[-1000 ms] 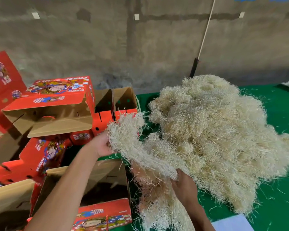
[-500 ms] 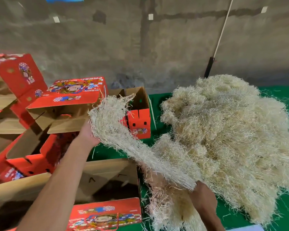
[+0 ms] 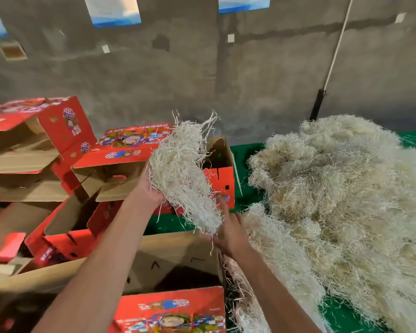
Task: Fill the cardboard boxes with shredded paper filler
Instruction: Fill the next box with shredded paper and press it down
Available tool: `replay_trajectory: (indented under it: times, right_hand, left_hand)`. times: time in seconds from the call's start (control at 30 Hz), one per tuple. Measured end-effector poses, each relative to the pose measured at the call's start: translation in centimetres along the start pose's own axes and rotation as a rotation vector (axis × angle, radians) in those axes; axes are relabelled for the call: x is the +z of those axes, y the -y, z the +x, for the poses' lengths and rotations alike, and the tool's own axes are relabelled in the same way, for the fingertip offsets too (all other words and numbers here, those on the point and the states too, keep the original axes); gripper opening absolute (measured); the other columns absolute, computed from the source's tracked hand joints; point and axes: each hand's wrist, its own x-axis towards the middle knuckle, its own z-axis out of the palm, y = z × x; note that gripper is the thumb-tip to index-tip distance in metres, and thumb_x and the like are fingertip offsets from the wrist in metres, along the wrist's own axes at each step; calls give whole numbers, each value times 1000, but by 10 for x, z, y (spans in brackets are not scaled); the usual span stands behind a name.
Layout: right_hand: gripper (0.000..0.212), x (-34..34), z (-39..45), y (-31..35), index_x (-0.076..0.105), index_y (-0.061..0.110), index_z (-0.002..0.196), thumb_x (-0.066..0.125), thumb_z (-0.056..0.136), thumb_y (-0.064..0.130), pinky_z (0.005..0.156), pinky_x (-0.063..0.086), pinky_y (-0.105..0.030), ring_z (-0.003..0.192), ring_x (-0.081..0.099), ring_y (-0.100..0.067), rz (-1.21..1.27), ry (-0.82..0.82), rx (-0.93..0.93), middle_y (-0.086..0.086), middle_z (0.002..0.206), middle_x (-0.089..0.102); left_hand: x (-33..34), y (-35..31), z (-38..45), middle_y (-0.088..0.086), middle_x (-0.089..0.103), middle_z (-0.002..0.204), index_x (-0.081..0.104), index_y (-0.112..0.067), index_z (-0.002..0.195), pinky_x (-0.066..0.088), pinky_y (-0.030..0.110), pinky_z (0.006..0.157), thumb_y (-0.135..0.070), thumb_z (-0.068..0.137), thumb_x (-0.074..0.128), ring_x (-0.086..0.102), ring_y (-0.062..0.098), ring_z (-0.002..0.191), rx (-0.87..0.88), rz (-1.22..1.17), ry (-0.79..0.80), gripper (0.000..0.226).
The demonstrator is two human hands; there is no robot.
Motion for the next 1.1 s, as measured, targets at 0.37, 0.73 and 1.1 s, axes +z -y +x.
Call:
replay_trajectory:
  times: [0.37,0.73,1.1]
  right_hand:
    - [46,6,-28,-60,62,13,129,65,94,42,48,52,-18,47,56,-1,241,-6,111,5,70,65]
    - [37,23,-70,-135,62,15,124,54,100,43,67,56,-23,68,61,-8,-35,-103,357,1,86,70]
    - [74,22,-89,-124,49,8,138,73,84,53,80,55,-37,103,66,-25,75,-228,263,-8,128,63]
  left_hand:
    - [-49,-57,33,19,52,145,52,-46,116,6,46,123,-8,72,78,35,43,143,-262,-37,-112,64]
    - [-53,-57,20,9,74,114,75,-16,113,52,39,93,-32,90,53,69,28,105,24,51,70,35]
    - [-49,-38,16,9,77,89,81,-15,86,61,35,64,-32,63,72,76,26,76,47,134,109,30]
